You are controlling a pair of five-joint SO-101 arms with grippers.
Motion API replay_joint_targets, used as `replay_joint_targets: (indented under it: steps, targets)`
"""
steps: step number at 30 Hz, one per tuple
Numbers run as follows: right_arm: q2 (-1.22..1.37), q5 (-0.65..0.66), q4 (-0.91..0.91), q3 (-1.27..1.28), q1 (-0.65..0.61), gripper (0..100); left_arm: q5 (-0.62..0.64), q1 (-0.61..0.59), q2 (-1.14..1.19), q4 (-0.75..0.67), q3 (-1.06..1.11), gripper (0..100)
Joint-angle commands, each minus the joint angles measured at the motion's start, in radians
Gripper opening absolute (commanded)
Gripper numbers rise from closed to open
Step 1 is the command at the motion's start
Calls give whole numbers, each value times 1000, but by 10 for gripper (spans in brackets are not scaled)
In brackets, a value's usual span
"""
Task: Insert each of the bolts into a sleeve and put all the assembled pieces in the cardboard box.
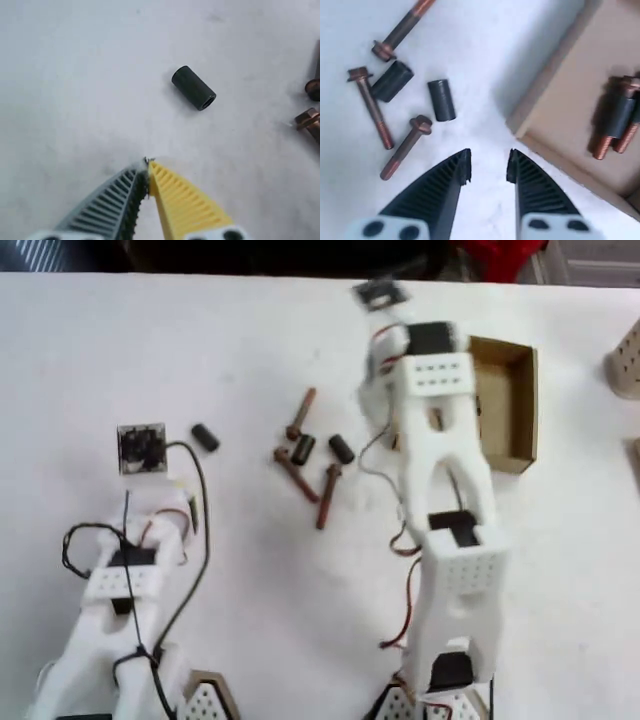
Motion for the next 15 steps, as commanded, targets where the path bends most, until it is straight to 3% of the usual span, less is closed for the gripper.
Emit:
replay_joint_targets:
  steps: [1,15]
  targets:
    - [-87,-9,-36,130,-84,112,-11,-2,1,-20,-58,23]
    - [-85,25,-248,365,-189,114,-11,-2,1,-20,-58,23]
